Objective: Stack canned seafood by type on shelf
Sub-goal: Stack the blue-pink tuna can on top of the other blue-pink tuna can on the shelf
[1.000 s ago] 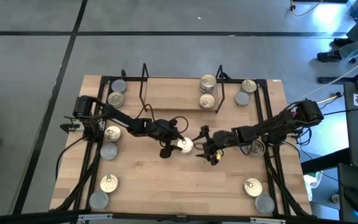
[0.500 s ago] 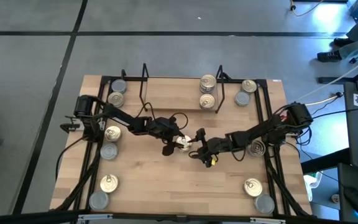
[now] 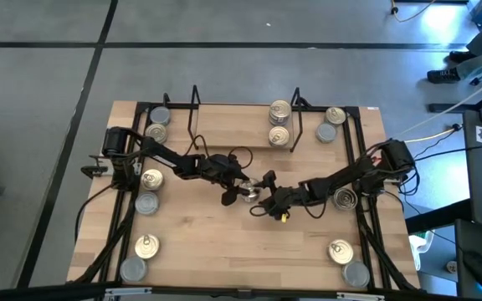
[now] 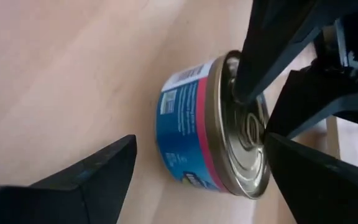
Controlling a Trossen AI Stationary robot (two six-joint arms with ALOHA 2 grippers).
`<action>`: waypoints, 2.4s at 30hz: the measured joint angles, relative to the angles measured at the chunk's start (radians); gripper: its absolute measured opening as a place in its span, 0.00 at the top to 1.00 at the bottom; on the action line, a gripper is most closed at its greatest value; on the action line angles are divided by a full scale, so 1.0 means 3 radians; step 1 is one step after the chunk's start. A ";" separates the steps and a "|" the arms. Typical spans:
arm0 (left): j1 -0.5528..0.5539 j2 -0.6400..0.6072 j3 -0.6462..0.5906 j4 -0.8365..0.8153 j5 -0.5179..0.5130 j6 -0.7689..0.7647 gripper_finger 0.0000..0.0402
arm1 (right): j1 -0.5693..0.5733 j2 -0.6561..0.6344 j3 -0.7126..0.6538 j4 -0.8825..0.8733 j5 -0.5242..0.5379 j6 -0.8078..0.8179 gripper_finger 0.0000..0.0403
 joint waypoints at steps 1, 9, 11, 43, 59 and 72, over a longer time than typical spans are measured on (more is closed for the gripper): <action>0.0001 0.0000 0.0000 0.0005 0.0002 -0.0009 0.38 | 0.0000 0.0017 0.0001 0.0001 0.0066 -0.0029 0.13; 0.0002 0.0003 -0.0001 0.0013 0.0002 -0.0044 0.38 | 0.0000 0.0277 0.0052 0.0187 0.0301 -0.0259 0.13; 0.0001 0.0003 -0.0001 0.0016 -0.0001 -0.0048 0.38 | 0.0003 0.0369 0.0119 0.0202 0.0435 -0.0255 0.13; -0.0026 -0.1050 -0.0015 -0.1089 -0.0409 0.0203 0.38 | 0.0060 -0.0457 0.0288 -0.0880 0.0840 -0.0068 0.51; -0.0492 -0.1154 -0.0627 -0.0739 -0.1192 -0.0352 0.38 | -0.0821 -0.1197 0.0395 -0.1557 0.1449 -0.0024 0.51; -0.0505 -0.1154 -0.0627 -0.0738 -0.1289 -0.0284 0.38 | -0.1211 -0.0810 0.0881 -0.2543 0.1155 0.0818 0.51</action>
